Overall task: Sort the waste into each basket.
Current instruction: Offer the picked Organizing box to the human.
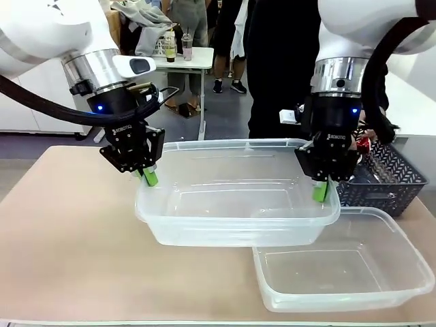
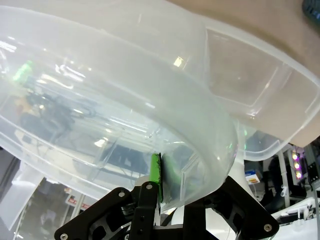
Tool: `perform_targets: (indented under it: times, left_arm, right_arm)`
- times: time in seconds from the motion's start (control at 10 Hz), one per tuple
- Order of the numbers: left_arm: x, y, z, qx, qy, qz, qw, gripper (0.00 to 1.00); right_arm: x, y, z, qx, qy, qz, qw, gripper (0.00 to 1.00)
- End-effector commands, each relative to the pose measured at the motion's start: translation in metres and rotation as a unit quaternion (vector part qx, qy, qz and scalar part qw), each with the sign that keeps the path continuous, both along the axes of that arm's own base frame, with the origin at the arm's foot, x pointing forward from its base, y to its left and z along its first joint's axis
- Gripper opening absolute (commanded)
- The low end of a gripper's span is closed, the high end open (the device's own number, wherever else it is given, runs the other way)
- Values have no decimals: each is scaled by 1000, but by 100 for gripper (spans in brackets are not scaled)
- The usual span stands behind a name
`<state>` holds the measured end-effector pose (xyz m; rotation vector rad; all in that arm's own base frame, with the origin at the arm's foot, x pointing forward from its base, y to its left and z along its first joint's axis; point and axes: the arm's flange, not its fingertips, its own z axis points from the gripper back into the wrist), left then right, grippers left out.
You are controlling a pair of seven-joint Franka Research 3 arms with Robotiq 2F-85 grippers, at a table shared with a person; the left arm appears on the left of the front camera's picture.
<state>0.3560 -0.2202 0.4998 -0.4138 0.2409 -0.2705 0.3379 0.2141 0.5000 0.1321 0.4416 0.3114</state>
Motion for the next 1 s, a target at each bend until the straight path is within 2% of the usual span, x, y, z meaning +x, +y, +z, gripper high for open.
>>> perform_targets:
  times: [0.0,0.9]
  left_arm:
    - [-2,2,4,-3,-5,0,1000,9]
    - [-2,2,4,-3,-5,0,1000,9]
  right_arm:
    - [-3,-1,5,0,6,9,1000,5]
    - [-3,-1,5,0,6,9,1000,5]
